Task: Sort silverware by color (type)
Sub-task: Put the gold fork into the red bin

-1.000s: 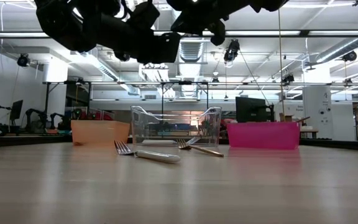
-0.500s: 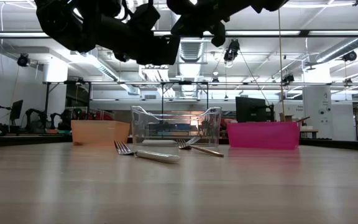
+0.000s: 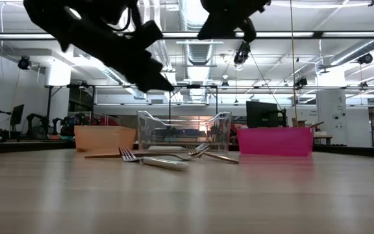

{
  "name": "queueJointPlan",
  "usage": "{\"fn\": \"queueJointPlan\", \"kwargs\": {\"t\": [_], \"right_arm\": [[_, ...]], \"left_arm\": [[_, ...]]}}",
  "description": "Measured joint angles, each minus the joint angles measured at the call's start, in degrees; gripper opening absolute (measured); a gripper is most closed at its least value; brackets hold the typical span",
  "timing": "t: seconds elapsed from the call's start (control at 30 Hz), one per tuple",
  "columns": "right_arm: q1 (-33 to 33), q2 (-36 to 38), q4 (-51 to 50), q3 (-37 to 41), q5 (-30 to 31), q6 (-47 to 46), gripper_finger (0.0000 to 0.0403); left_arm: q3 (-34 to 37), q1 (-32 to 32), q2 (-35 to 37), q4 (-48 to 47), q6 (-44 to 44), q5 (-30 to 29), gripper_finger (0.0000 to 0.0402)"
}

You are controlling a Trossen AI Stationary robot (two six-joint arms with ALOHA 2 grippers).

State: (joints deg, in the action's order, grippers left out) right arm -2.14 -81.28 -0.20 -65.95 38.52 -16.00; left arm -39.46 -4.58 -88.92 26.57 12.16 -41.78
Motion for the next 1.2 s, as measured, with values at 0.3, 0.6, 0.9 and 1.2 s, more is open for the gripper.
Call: {"fn": "queueJointPlan", "kwargs": {"t": [0.3, 0.6, 0.9, 1.2], "right_arm": [[-0.5, 2.6, -12.4, 0.0, -0.1, -2.0, 0.0009], [-1.4, 2.4, -13.7, 0.5, -0.1, -2.2, 0.0009], [-2.0, 2.4, -13.9, 2.6, -0.1, -3.2, 0.0009], [-2.0, 2.4, -13.8, 3.2, 0.0, -3.5, 0.0009]], "left_arm": [[0.3, 0.2, 3.8, -20.9, 1.1, 35.8, 0.0], [0.3, 3.8, -1.1, -16.7, -3.3, 39.4, 0.0003], [0.3, 5.2, -10.5, -8.9, -5.0, 43.9, 0.0067], [0.1, 5.2, -15.5, -5.7, -6.1, 43.8, 0.0154]]}}
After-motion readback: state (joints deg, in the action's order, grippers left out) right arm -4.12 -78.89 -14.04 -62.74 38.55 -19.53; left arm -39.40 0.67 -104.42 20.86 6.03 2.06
